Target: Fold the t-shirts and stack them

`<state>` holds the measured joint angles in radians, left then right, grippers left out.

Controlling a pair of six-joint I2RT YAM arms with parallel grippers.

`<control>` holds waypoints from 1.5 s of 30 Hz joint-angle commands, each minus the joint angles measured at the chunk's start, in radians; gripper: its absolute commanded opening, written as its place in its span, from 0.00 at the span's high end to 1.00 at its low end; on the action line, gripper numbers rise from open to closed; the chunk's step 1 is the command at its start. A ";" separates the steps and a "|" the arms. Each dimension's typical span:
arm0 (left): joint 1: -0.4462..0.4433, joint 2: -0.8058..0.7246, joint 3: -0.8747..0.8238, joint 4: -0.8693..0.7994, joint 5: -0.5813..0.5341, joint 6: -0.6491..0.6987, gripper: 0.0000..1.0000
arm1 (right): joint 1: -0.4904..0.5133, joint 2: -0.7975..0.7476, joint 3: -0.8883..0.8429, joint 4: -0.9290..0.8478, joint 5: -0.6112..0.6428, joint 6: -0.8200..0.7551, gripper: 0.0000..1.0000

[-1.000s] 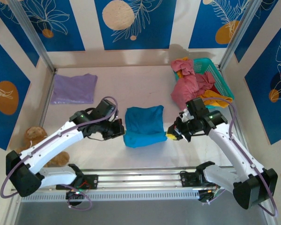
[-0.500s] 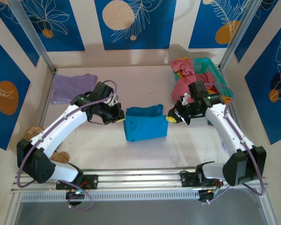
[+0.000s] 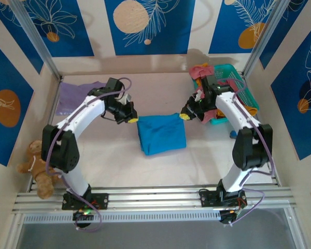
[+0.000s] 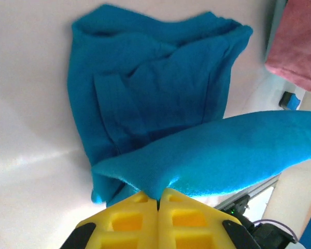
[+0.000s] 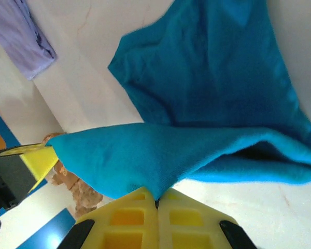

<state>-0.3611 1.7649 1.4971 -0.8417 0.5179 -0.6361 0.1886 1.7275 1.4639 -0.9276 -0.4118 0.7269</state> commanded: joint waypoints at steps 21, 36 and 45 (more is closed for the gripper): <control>0.159 0.510 0.413 0.013 0.092 0.123 0.75 | 0.019 0.626 0.891 -0.238 0.325 -0.171 0.55; 0.085 0.260 0.181 0.204 0.021 -0.030 0.56 | 0.110 0.437 0.532 -0.114 0.240 -0.181 0.49; -0.050 0.291 0.009 0.371 -0.047 -0.131 0.53 | 0.127 0.393 0.240 0.017 0.197 -0.140 0.49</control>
<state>-0.3916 2.0266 1.5326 -0.5434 0.5129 -0.7265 0.3077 2.1822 1.7615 -0.9573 -0.1688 0.5598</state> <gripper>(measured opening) 0.467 0.507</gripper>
